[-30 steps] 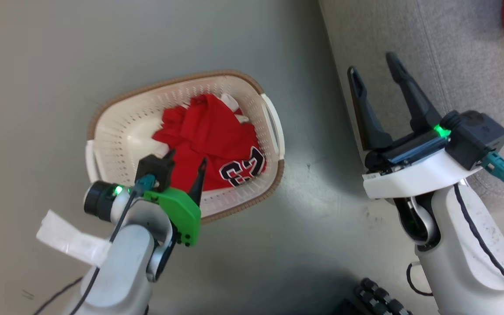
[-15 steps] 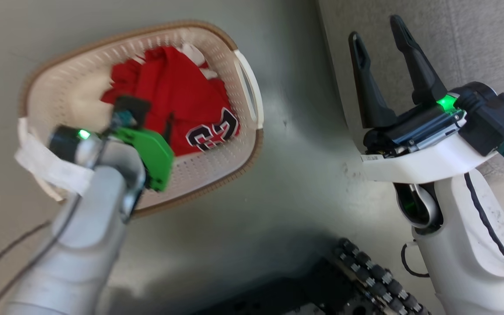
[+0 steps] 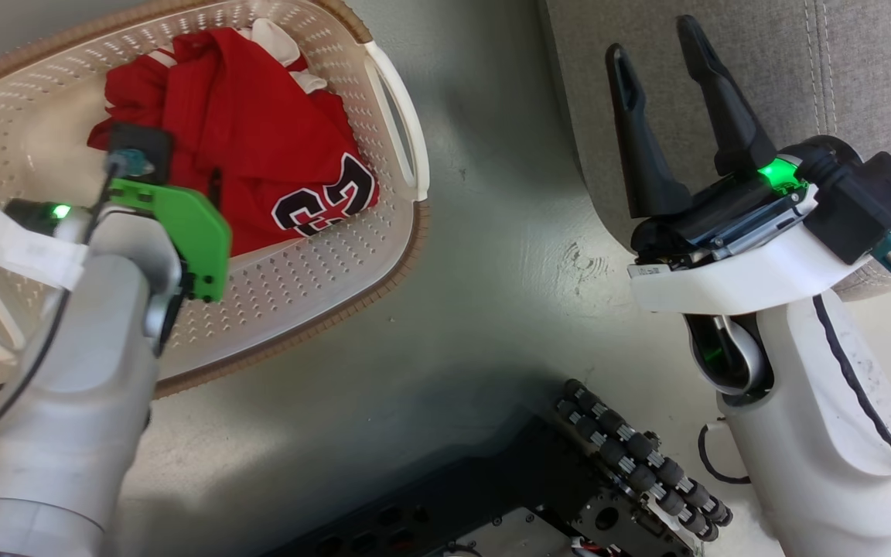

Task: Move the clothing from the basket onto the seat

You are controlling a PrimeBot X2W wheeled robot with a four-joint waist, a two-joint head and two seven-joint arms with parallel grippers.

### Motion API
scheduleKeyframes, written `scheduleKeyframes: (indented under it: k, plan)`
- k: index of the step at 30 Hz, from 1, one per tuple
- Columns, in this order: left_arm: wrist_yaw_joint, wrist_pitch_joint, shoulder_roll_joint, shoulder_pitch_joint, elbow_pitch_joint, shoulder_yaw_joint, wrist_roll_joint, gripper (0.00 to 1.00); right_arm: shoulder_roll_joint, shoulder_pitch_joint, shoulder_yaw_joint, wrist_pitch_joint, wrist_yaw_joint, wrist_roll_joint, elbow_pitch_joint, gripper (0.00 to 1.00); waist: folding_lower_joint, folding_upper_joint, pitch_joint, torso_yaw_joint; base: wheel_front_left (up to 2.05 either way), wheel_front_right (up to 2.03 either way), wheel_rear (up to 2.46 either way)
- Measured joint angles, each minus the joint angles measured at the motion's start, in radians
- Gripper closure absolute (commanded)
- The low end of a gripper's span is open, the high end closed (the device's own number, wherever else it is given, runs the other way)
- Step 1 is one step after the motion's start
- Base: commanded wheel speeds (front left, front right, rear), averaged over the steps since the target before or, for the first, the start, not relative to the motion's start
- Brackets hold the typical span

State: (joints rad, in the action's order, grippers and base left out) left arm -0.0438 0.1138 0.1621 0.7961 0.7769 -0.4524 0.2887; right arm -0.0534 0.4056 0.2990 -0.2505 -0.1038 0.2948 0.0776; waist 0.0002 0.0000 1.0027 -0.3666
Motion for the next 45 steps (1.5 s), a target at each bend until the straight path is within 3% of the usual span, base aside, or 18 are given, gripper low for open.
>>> scheduleKeyframes:
  k: [12, 13, 14, 15, 27, 32, 45]
  plan:
    - [0.000, 0.028, 0.006, 0.038, 0.122, 0.024, 0.019, 0.00, 0.005, 0.006, 0.005, -0.001, 0.001, 0.013, -0.010, 0.00, 0.0000, 0.0000, 0.013, -0.010, 0.00, 0.00, 0.00]
    - [-0.002, 0.036, 0.003, 0.041, 0.128, 0.024, 0.023, 0.41, 0.005, 0.011, 0.005, -0.001, 0.001, 0.013, -0.010, 0.00, 0.0000, 0.0000, 0.013, -0.010, 0.00, 0.00, 0.00]
    - [-0.008, 0.039, 0.001, 0.045, 0.137, 0.024, 0.024, 0.57, 0.005, 0.017, 0.004, -0.001, 0.001, 0.013, -0.009, 0.00, -0.0001, 0.0000, 0.013, -0.010, 0.00, 0.00, 0.00]
    - [-0.009, 0.044, -0.003, 0.050, 0.151, 0.023, 0.024, 1.00, 0.006, 0.023, 0.004, -0.001, 0.001, 0.014, -0.006, 0.00, -0.0001, 0.0000, 0.014, -0.010, 0.00, 0.00, 0.00]
    - [-0.034, 0.027, -0.040, 0.076, 0.194, 0.005, 0.025, 1.00, 0.007, 0.043, -0.009, -0.002, 0.001, 0.008, -0.005, 0.00, -0.0001, 0.0000, 0.003, 0.000, 0.00, 0.00, 0.00]
    - [-0.037, -0.024, -0.084, 0.076, 0.200, -0.002, 0.037, 1.00, 0.006, 0.043, -0.025, -0.004, 0.001, -0.017, -0.008, 0.00, -0.0001, 0.0000, -0.018, 0.022, 0.00, 0.00, 0.00]
    - [-0.058, -0.158, -0.114, 0.070, 0.218, -0.040, 0.045, 1.00, -0.024, 0.045, -0.035, -0.004, 0.001, -0.069, -0.059, 0.00, -0.0002, 0.0000, -0.122, 0.091, 0.00, 0.00, 0.00]
